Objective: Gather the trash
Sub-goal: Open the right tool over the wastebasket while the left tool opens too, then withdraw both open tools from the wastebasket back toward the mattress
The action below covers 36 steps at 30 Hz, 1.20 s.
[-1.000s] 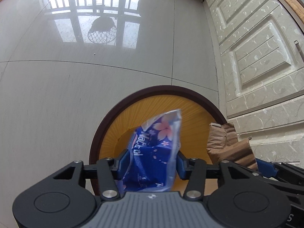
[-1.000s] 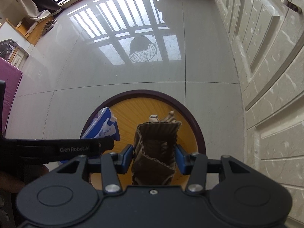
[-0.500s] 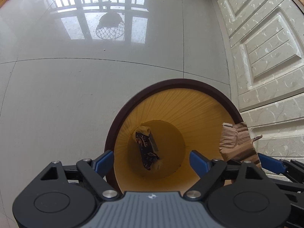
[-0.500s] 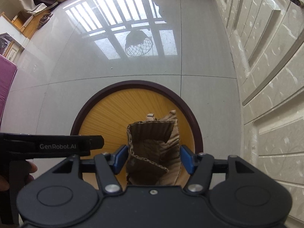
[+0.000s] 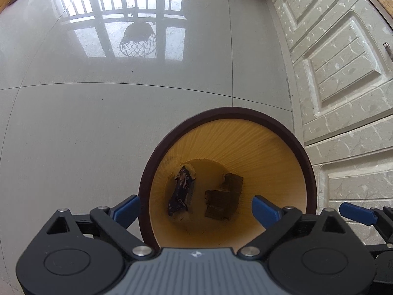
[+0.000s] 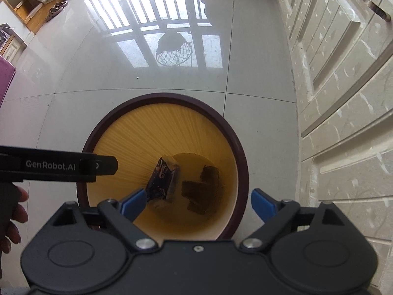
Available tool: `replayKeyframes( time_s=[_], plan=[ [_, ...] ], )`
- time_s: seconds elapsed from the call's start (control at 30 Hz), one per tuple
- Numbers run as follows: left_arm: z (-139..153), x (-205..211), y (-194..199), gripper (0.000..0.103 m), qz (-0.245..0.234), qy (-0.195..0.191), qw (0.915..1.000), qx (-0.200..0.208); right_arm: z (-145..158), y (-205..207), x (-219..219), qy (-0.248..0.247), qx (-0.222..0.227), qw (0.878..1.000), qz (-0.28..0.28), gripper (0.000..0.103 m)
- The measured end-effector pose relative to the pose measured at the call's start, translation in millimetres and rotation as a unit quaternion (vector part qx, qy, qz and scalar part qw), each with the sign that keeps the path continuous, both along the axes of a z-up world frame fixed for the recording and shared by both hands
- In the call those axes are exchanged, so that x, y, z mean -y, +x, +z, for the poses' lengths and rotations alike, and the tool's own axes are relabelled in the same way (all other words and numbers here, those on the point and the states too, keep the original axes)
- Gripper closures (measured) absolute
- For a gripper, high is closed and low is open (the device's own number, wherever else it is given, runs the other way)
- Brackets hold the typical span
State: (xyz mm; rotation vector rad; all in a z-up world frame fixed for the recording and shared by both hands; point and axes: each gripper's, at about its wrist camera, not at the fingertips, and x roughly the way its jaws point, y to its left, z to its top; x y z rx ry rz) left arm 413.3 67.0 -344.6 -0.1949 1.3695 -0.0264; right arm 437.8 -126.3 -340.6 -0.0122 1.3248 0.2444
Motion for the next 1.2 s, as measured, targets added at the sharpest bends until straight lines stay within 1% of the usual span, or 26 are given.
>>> replayKeyframes(
  time_s=[0.1, 0.17, 0.27, 0.43, 0.6, 0.67, 0.83, 0.93, 1.07, 1.2],
  plan=[
    [6, 0, -2, 0.004, -0.005, 0.004, 0.9999, 0.008, 4, -4, 1, -0.003, 0.003, 1.000, 0.000, 0.008],
    [10, 0, -3, 0.002, -0.007, 0.007, 0.9999, 0.013, 6, -5, 1, -0.005, 0.004, 1.000, 0.001, 0.005],
    [13, -3, -5, 0.000, -0.009, 0.017, 0.9996, 0.020, 10, -7, 3, -0.009, 0.008, 1.000, -0.002, 0.004],
    [13, -7, -9, 0.000, -0.015, 0.032, 0.9991, 0.022, 17, -11, 10, -0.014, 0.021, 1.000, -0.005, 0.003],
    [13, -8, -19, 0.000, -0.027, 0.063, 0.9974, 0.024, 17, -12, 19, -0.031, 0.025, 0.999, -0.018, 0.002],
    [15, -10, -22, 0.000, -0.029, 0.069, 0.9968, 0.027, 17, -13, 21, -0.037, 0.026, 0.999, -0.019, 0.002],
    [16, -12, -34, 0.000, -0.039, 0.073, 0.9963, 0.023, 20, -17, 24, -0.039, 0.033, 0.998, -0.024, 0.002],
    [19, -14, -41, 0.000, -0.037, 0.078, 0.9960, 0.025, 23, -23, 21, -0.037, 0.035, 0.998, -0.022, 0.002],
    [28, -14, -50, 0.000, -0.030, 0.070, 0.9965, 0.034, 29, -33, 16, -0.042, 0.042, 0.998, -0.015, 0.002],
    [43, -10, -59, 0.000, -0.036, 0.076, 0.9952, 0.051, 40, -40, 13, -0.047, 0.058, 0.997, -0.008, 0.002]
  ],
)
